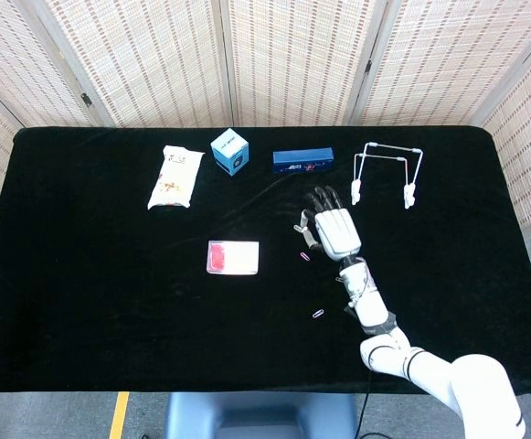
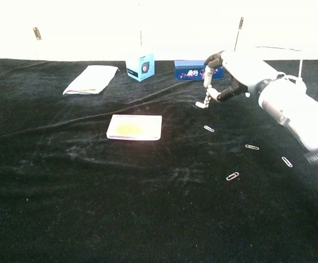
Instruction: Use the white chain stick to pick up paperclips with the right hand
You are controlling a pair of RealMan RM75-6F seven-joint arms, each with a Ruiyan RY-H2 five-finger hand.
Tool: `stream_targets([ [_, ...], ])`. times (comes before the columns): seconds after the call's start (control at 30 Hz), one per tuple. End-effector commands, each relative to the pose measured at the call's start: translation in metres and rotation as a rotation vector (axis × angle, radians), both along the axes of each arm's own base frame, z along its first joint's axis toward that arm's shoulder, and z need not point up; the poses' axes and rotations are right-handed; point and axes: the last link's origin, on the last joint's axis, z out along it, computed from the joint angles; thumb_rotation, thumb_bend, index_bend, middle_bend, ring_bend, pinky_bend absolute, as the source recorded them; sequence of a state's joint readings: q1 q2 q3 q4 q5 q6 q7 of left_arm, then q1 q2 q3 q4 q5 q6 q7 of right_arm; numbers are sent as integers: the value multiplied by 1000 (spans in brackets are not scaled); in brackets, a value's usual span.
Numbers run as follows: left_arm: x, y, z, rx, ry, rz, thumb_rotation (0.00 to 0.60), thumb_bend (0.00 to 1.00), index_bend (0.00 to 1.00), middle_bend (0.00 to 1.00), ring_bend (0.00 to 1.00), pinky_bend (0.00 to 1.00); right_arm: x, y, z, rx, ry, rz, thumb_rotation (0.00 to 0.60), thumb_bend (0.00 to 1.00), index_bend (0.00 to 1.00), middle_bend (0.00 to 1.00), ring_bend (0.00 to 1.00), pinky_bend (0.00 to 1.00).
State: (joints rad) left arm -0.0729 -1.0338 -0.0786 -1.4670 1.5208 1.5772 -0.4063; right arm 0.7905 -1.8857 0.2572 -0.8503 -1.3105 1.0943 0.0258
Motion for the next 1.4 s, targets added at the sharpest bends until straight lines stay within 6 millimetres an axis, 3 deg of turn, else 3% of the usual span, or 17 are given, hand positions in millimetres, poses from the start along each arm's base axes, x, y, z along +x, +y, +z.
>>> stream_targets([
  [0.03, 1, 0, 0, 1, 2, -2, 600, 501, 0, 0, 0, 4, -11, 21, 3, 11, 8, 12, 600, 476, 905, 203, 65, 0],
  [0.33, 2, 2, -2, -9, 10, -6, 600, 501, 0, 0, 0, 4, -22, 42, -4, 59, -10, -3, 600, 476, 905, 203, 64, 0],
  [0.8, 2, 3, 0, -4, 6, -4, 600, 501, 0, 0, 0, 4, -24, 44, -1, 61, -33, -6, 600, 476, 905, 203, 61, 0],
  [1.1, 5, 5, -9, -28, 34, -9, 600, 500, 0, 0, 0, 4, -47, 58, 42, -60, -55, -3, 600, 476, 905, 203, 61, 0],
  [1.4, 9, 6, -19, -46, 64, -8, 600, 501, 0, 0, 0, 4, -109, 102, 92, -131, -7, -108, 600, 476, 905, 203, 62, 0],
])
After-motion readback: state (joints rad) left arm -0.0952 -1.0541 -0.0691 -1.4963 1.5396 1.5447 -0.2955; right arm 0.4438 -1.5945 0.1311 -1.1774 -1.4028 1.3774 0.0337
